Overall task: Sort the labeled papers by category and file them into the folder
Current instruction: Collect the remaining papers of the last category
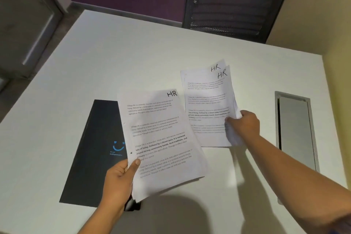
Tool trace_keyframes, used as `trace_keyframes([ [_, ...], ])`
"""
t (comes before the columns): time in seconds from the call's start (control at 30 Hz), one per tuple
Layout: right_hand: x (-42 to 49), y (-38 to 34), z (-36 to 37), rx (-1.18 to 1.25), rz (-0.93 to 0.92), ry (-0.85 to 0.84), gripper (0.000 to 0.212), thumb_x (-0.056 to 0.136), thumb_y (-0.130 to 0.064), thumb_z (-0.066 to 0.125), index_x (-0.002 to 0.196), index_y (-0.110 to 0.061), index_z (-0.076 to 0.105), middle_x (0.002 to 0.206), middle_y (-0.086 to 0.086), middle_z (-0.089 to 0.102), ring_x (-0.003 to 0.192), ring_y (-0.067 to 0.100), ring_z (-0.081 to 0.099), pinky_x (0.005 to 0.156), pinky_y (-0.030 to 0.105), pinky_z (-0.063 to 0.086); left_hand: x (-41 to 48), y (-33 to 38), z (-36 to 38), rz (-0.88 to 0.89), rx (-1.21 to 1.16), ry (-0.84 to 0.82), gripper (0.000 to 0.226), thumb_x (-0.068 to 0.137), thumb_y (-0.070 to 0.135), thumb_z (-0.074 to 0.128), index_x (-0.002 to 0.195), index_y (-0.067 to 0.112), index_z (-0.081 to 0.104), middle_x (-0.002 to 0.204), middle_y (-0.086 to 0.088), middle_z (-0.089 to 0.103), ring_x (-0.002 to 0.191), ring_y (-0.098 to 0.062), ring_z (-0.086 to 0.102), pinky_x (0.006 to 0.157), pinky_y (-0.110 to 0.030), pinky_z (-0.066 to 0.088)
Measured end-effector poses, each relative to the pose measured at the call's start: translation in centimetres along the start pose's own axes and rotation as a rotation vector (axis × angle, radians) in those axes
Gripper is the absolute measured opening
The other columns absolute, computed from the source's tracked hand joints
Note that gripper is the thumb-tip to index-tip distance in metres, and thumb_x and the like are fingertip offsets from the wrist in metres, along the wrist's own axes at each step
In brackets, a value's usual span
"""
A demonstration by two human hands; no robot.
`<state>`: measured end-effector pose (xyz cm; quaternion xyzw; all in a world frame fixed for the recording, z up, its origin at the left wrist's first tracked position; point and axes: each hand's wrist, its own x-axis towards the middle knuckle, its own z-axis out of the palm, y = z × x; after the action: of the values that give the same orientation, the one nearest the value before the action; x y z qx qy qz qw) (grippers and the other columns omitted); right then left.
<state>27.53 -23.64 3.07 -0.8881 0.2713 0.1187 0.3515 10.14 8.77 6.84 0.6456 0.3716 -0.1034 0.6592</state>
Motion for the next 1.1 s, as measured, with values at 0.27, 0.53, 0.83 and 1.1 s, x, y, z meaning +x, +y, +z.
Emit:
trace_keyframes([
  [0.27,-5.2,2.3,-8.1,0.392,-0.013,0.186,0.011,0.088,-0.024,0.071,0.097,-0.018,0.069,0.090,0.007,0.073,0.085,0.030,0.071,0.078,0.040,0.058,-0.8,-0.4,0.4,0.051,0.032,-0.016,0.016,0.097,0.014,0.060,0.100,0.012,0.075,0.092,-0.005,0.079,0.085,-0.026,0.076,0.074,-0.037,0.058],
  [0.53,-17.7,7.5,-8.8,0.724,0.179,-0.231,0.017,0.098,-0.013,0.059,0.111,-0.011,0.069,0.101,0.009,0.078,0.091,0.029,0.076,0.085,0.041,0.056,-4.9,-0.9,4.1,0.032,-0.051,-0.183,0.017,0.095,0.001,0.059,0.103,0.006,0.073,0.100,-0.011,0.078,0.086,-0.026,0.076,0.069,-0.031,0.061],
  [0.83,-21.6,11.3,-8.1,0.509,0.070,-0.348,0.022,0.095,-0.008,0.063,0.111,-0.020,0.071,0.102,-0.001,0.079,0.090,0.030,0.074,0.066,0.037,0.049,-9.3,-0.8,6.1,0.082,0.068,-0.500,0.043,0.084,0.014,0.077,0.123,0.024,0.063,0.117,0.004,0.074,0.108,-0.015,0.070,0.097,-0.046,0.054],
  [1.1,-23.4,12.5,-10.5,0.442,-0.055,-0.492,0.038,0.084,0.010,0.068,0.114,-0.013,0.070,0.108,0.000,0.078,0.102,0.019,0.073,0.095,0.044,0.056,-10.7,1.2,6.9,0.179,-0.060,-0.545,0.033,0.098,0.018,0.059,0.131,0.015,0.061,0.126,-0.009,0.069,0.118,-0.028,0.065,0.102,-0.051,0.048],
])
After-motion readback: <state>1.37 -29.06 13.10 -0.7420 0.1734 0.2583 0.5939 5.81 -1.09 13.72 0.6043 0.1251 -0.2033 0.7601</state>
